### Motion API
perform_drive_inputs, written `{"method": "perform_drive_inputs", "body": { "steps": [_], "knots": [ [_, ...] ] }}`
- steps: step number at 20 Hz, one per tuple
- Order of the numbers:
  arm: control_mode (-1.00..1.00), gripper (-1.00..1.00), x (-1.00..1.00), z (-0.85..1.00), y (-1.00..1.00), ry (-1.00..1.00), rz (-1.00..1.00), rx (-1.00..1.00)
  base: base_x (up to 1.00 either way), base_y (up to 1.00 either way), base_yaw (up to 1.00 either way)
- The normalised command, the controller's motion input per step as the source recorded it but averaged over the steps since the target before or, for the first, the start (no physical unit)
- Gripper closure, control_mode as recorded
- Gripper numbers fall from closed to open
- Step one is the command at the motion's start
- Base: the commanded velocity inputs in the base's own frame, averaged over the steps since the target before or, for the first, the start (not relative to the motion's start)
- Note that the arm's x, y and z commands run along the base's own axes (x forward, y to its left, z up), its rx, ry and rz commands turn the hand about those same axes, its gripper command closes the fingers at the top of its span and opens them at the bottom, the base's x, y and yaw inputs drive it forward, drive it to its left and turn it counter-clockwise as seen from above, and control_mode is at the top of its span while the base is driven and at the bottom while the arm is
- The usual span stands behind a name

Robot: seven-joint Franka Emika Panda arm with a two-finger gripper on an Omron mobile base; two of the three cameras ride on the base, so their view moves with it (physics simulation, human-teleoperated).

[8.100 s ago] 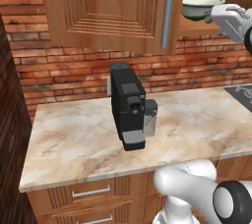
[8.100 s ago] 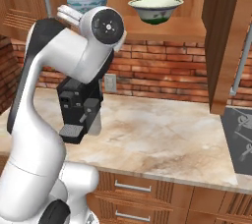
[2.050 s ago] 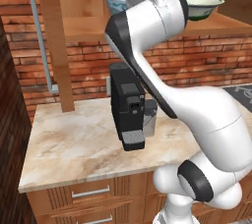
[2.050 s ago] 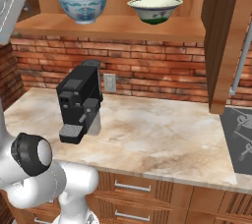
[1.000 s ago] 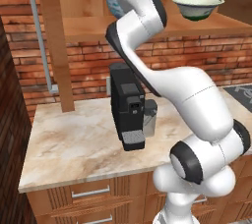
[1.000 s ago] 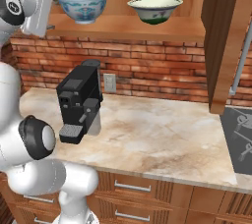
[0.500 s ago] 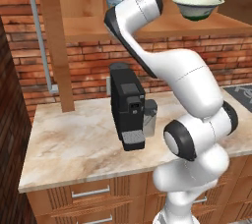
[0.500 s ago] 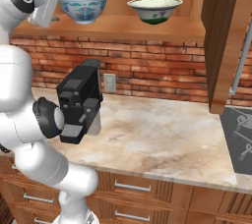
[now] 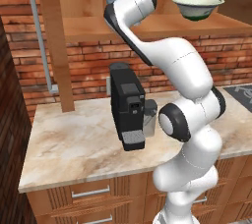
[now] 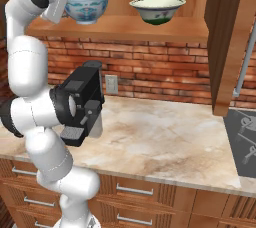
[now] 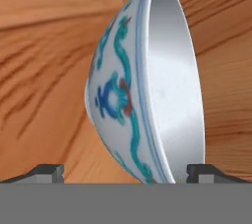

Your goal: Move the bowls from the cabinet to the plates on the dining table.

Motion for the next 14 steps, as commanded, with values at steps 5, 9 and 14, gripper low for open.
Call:
{"method": "perform_drive_inputs", "body": {
  "steps": [5, 9, 14],
  "knots": [
    [-1.0, -1.0, 0.54, 0.0, 0.0, 0.0, 0.0, 0.0, 0.0, 0.0, 0.0],
    [-1.0, -1.0, 0.48, -0.07, 0.1, 0.01, 0.0, 0.0, 0.0, 0.0, 0.0],
    [-1.0, -1.0, 0.2, -0.33, 0.25, 0.02, 0.01, 0.0, 0.0, 0.0, 0.0]
  ]
}}
